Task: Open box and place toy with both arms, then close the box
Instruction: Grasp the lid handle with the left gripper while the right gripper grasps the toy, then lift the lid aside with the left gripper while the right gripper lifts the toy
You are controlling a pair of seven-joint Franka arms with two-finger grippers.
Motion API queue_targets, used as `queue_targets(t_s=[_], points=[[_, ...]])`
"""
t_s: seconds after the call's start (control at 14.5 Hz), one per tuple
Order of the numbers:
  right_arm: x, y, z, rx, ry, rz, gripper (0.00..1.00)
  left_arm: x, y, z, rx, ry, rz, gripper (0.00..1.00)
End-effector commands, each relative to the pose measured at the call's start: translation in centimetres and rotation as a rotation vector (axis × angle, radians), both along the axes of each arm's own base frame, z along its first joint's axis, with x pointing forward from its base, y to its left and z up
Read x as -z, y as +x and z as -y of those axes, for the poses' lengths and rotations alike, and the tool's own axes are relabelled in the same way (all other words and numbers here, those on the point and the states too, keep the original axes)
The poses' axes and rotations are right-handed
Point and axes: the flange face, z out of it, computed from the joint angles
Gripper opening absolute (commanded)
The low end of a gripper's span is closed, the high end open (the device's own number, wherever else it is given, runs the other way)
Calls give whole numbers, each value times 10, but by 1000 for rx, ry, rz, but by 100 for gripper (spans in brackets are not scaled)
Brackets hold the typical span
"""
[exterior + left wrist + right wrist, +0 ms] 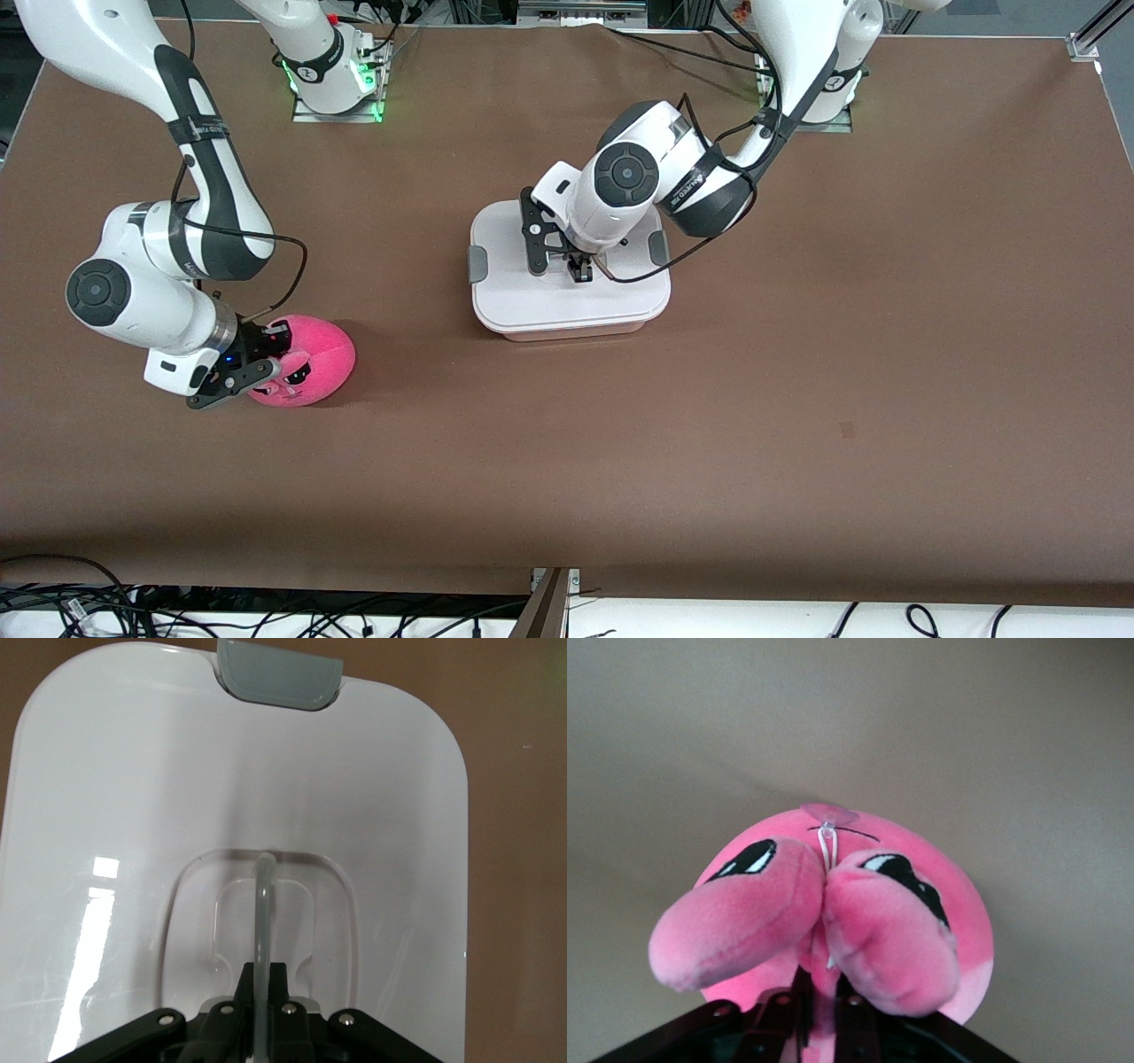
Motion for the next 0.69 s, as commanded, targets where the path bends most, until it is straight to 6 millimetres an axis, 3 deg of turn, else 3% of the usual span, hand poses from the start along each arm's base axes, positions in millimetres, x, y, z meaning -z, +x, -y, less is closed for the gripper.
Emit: queue_targets(t_s=[0.0, 0.21, 0.34, 0.48, 0.62], points=[[-12, 2, -9, -30, 21, 13, 0, -32, -6, 6, 16, -47, 1, 0], [-53, 3, -22, -65, 28, -13, 0, -59, -8, -6, 13, -43, -20, 0], [-95, 3, -37, -93, 35, -71, 0, -82, -8, -21, 13, -21, -37, 0], [-137, 0, -57, -133, 45, -127, 0, -105, 7, -49, -11, 1, -90, 0], [-166, -13, -97, -210, 64, -159, 0, -132, 31, -94, -41, 42, -151, 0]])
